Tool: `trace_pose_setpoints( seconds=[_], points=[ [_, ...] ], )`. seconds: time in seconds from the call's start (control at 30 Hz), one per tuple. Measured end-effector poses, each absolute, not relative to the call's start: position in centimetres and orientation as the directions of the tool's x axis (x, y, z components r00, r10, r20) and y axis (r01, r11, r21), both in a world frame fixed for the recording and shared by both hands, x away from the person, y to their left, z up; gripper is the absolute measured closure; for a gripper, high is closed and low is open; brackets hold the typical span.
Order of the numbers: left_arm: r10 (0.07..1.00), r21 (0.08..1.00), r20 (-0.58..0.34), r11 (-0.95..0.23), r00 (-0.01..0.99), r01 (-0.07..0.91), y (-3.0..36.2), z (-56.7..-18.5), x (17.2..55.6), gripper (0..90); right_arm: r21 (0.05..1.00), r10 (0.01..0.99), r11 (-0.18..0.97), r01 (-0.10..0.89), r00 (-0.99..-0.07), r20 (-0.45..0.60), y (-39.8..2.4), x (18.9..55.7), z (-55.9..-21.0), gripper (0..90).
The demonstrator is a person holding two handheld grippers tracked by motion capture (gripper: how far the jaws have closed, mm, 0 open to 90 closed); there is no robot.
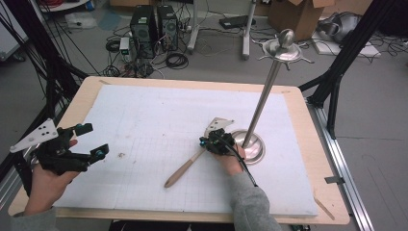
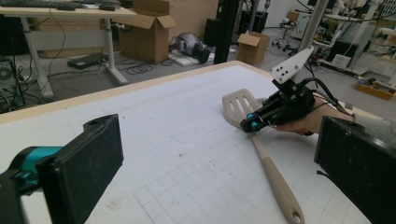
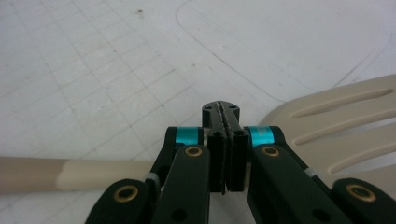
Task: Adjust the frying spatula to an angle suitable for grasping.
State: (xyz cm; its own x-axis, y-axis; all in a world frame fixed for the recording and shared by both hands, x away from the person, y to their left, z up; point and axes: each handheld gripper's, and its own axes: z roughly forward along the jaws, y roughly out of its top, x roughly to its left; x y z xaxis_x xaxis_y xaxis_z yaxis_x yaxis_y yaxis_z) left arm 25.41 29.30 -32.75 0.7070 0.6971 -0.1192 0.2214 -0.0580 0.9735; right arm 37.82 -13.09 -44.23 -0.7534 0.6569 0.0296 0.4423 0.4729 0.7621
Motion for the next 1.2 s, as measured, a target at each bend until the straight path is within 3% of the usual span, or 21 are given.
trace_pose_setpoints(
  seconds=[0.4,1.2],
  points=[
    [0.694,0.97,-0.115,-0.077,0.71,0.232,28.8,-33.0,25.6,1.8,0.727,0.63,0.57,0.383,-0.771,-0.088,-12.0,37.5,-44.6,90.0],
    [0.692,0.967,-0.117,-0.083,0.712,0.24,28.6,-33.2,25.7,1.8,0.715,0.653,0.553,0.427,-0.755,-0.054,-12.2,35.5,-44.3,90.0]
  ],
)
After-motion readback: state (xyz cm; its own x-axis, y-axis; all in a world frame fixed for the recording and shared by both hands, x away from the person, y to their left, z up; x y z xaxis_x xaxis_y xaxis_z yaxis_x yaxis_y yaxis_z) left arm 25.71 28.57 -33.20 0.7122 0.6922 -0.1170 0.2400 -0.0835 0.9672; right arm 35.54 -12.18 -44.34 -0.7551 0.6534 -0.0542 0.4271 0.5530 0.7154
